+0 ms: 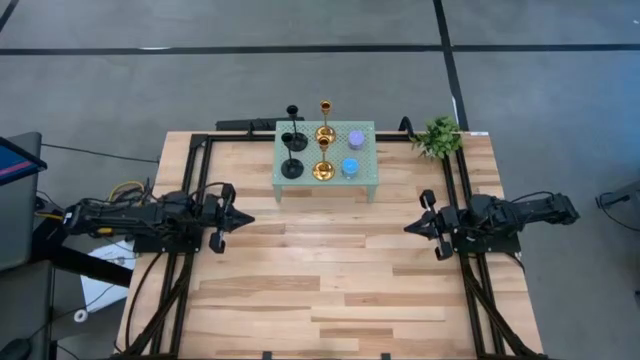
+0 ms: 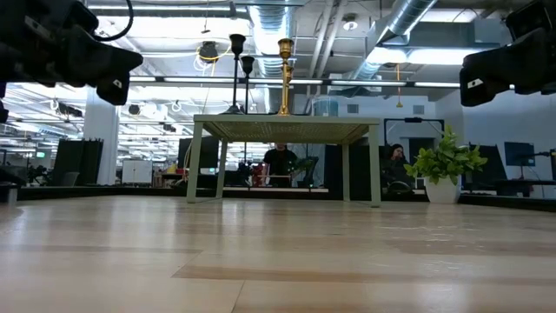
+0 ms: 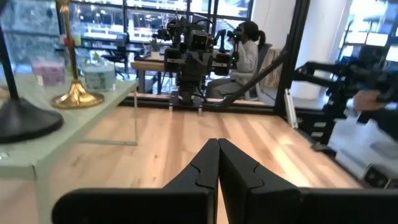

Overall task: Pick & Place candle stick holders
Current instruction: Return to Home Position

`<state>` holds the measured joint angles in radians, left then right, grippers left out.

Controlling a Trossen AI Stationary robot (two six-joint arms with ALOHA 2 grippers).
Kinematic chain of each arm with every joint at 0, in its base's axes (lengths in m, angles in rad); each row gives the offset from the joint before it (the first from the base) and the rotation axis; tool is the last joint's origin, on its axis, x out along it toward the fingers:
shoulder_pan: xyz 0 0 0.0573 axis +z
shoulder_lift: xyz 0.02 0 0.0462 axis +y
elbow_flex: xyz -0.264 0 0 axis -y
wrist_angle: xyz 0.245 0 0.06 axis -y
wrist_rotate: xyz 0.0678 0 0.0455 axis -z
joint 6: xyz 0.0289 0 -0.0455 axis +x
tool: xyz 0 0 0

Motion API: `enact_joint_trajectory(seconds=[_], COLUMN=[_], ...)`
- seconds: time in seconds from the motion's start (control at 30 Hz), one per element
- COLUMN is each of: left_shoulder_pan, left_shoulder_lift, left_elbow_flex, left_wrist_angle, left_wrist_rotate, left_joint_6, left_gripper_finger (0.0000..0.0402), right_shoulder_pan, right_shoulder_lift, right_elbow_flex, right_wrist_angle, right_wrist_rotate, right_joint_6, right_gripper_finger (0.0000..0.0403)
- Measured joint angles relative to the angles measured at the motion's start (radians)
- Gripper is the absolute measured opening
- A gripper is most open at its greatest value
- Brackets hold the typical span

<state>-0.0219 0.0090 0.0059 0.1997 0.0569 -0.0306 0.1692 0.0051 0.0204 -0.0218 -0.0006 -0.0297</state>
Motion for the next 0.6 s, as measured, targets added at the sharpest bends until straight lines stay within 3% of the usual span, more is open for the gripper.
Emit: enact_joint_trajectory(seconds=[0.1,0.6], left_shoulder_pan=[0.0,0.0], left_shoulder_lift=[0.0,0.0], left_elbow_flex=[0.0,0.0], left_wrist_angle=[0.0,0.003], left_wrist_rotate=[0.0,0.0], left_joint_6=[-0.057,-0.06], left_gripper_finger=[0.0007,0.0012], right_shoulder_pan=[0.0,0.0], right_shoulder_lift=[0.0,0.0], right_elbow_flex=[0.0,0.0], right_wrist_angle=[0.0,0.0], right_wrist_rotate=[0.0,0.0], right_joint_6=[0.002,0.004], right_gripper_finger=[0.0,0.0])
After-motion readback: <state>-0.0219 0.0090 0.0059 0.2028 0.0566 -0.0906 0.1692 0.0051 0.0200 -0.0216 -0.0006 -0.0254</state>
